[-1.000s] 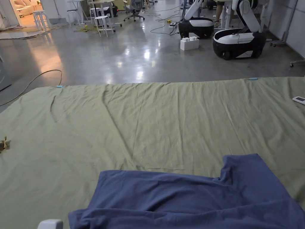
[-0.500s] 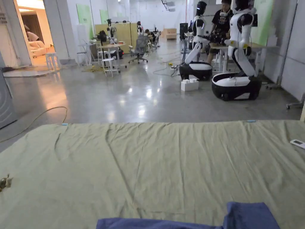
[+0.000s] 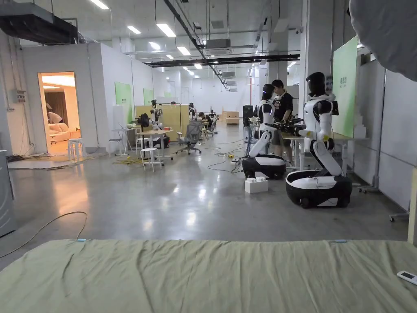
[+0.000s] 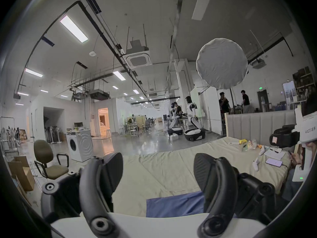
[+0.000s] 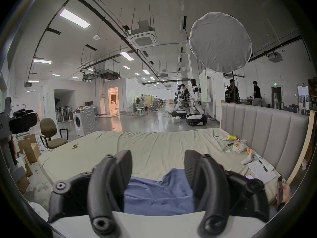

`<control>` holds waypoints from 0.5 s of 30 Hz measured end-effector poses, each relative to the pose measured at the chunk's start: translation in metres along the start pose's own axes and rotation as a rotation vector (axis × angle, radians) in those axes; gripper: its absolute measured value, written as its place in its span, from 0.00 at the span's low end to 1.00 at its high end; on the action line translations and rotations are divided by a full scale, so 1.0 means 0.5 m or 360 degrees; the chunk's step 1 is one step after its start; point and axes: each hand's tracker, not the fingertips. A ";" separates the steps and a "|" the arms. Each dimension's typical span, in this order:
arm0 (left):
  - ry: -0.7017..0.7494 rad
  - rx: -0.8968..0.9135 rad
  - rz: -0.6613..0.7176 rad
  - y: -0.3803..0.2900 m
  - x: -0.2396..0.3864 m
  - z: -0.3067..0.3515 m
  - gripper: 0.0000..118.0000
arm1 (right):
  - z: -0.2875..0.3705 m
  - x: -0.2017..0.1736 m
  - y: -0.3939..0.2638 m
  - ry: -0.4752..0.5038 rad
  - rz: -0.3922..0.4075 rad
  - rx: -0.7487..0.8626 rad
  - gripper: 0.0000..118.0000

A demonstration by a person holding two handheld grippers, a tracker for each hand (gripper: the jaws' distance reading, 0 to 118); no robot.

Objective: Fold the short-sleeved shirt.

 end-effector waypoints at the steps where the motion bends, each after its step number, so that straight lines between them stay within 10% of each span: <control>1: -0.0001 -0.0026 -0.0003 -0.001 0.000 -0.003 0.40 | 0.001 -0.003 0.000 0.0012 0.0012 0.0009 0.22; 5: -0.0013 -0.0069 0.0054 -0.006 -0.006 -0.004 0.05 | 0.008 -0.014 0.000 0.0021 0.0020 0.0029 0.08; 15: -0.0093 -0.0138 0.0177 -0.013 -0.019 -0.012 0.00 | 0.005 -0.030 0.027 0.0019 0.0063 0.0075 0.00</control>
